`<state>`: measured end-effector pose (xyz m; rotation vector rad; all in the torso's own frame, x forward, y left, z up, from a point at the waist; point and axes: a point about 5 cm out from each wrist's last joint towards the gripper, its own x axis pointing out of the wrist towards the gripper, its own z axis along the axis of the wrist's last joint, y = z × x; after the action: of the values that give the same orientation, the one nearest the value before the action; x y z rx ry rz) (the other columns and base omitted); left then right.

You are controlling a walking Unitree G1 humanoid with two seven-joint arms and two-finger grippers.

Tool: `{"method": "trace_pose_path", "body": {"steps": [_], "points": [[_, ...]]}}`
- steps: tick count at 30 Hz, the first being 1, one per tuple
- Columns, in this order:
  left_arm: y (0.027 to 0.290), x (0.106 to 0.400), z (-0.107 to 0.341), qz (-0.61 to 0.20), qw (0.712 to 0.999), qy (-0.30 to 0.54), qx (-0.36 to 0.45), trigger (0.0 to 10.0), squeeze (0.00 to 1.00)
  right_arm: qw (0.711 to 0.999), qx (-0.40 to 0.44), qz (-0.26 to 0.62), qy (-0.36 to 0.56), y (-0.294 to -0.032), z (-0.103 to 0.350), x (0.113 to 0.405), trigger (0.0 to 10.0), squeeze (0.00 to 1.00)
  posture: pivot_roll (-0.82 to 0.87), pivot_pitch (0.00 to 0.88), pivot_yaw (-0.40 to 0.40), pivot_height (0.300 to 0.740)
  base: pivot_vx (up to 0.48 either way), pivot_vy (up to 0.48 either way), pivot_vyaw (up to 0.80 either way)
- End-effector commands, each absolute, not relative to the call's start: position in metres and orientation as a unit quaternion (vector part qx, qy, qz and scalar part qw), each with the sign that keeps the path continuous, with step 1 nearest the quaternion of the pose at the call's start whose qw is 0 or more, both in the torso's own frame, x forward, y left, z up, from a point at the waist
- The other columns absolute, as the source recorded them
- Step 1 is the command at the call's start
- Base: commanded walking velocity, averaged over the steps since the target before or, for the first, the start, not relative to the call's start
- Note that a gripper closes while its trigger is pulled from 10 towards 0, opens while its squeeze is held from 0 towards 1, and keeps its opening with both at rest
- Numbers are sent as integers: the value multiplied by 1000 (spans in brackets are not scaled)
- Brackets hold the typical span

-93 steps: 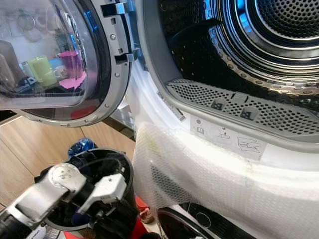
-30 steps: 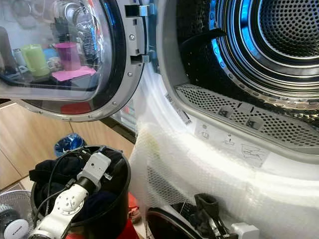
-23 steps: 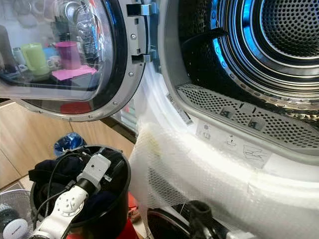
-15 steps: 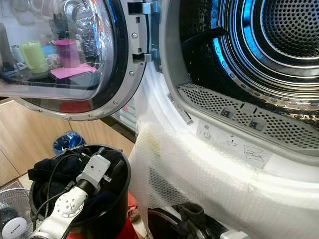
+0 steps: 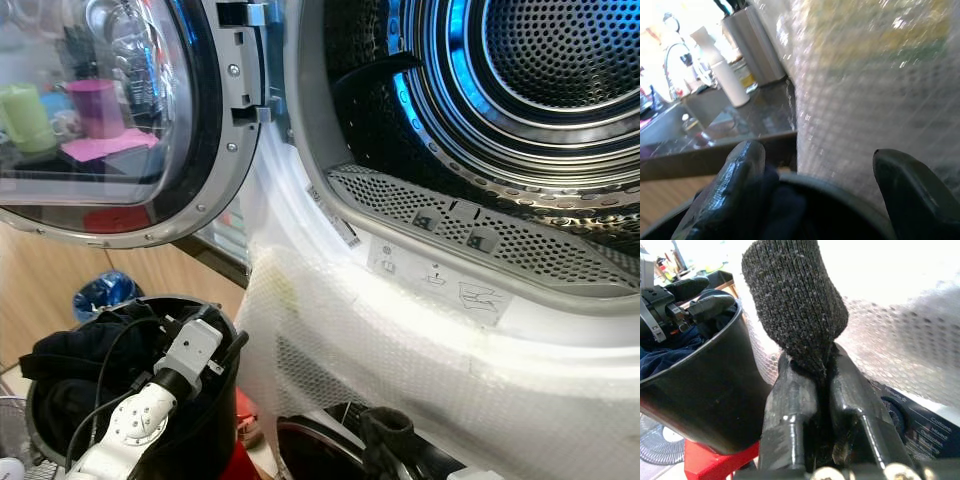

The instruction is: Clothes washing

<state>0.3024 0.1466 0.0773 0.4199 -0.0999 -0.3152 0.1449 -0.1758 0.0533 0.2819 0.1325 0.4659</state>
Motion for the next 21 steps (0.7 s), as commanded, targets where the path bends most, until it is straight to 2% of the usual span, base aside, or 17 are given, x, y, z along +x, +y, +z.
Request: {"method": "trace_pose_path", "body": {"steps": [1,7,12,18,21], "points": [[150,300,75,-151,964,-45,213,10000,0,958,140,244,56,-171,58,148,10000,0,125,0,-31,740,0,0,0],[160,297,74,-143,964,-42,219,10000,0,953,141,263,50,-162,62,156,10000,0,144,0,-31,740,0,0,0],[160,295,71,-154,961,-35,226,10000,0,952,152,261,51,-159,59,153,10000,0,140,0,-7,740,0,0,-575],[170,291,76,-141,962,-42,231,10000,0,945,156,282,52,-147,59,158,10000,0,189,0,-10,740,0,0,0],[175,289,77,-139,961,-38,236,10000,0,944,157,288,44,-140,59,166,10000,0,180,0,16,740,0,0,0]]}}
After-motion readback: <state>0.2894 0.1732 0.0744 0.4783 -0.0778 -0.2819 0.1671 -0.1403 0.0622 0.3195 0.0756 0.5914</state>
